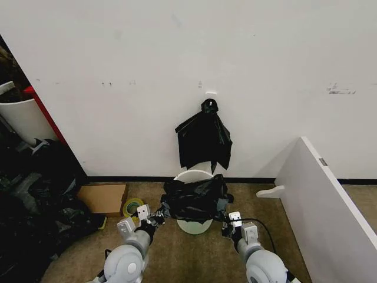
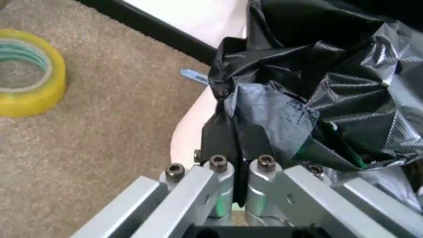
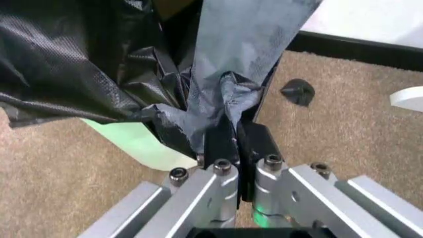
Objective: Place the garbage bag over the trash bin.
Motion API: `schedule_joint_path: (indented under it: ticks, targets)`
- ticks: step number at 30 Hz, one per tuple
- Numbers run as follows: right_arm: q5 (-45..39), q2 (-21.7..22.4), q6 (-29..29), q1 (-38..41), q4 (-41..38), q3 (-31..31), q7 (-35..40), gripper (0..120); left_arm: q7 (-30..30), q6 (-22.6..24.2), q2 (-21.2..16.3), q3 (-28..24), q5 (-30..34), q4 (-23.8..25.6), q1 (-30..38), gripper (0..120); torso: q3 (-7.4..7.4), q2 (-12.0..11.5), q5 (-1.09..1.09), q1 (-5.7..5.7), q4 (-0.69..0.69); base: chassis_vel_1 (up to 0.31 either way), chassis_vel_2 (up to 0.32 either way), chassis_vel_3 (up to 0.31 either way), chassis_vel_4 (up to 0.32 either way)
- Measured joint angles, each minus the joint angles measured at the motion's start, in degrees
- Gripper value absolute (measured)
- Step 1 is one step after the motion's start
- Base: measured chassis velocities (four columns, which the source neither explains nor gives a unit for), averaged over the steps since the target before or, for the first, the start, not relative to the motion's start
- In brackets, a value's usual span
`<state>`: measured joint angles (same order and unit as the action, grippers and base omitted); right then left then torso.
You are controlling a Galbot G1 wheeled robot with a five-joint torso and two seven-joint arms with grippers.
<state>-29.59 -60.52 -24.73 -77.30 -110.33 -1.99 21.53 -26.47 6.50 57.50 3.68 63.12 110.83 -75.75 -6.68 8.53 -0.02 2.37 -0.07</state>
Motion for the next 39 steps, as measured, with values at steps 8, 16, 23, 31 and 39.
schedule_joint_path:
  ticks: [8,16,23,31,39]
  targets:
    - [1.52,-0.04,0.33,0.06,0.82,0.49,-1.26,0,-0.16,0.31,0.18,0.66,0.02,-1.3,0.24,0,0.0,0.0,0.0,0.0,0.0,0.0,0.0,0.0,0.0]
    - [4.21,0.04,1.59,-0.21,2.59,0.79,-2.15,0,-0.17,0.39,0.73,-0.04,-0.66,-2.71,0.98,0,0.0,0.0,0.0,0.0,-0.01,0.0,0.0,0.0,0.0]
    - [4.44,-0.59,1.69,1.53,4.67,1.48,-2.12,0,-0.25,0.5,1.23,-0.86,-1.7,-5.0,2.22,0,0.0,0.0,0.01,0.0,0.0,0.0,0.0,0.0,0.0]
    - [5.06,-0.91,1.67,2.98,6.34,2.14,-1.71,0,-0.82,0.5,2.65,-1.61,-1.94,-8.01,5.0,0,0.0,0.0,0.0,0.0,0.0,0.0,0.0,0.0,0.0]
    - [5.29,-0.93,2.63,2.29,6.58,1.88,-1.6,0,-1.15,0.87,2.44,-1.38,-2.21,-7.49,4.33,0,0.0,0.0,0.0,0.0,0.0,0.0,0.0,0.0,0.0]
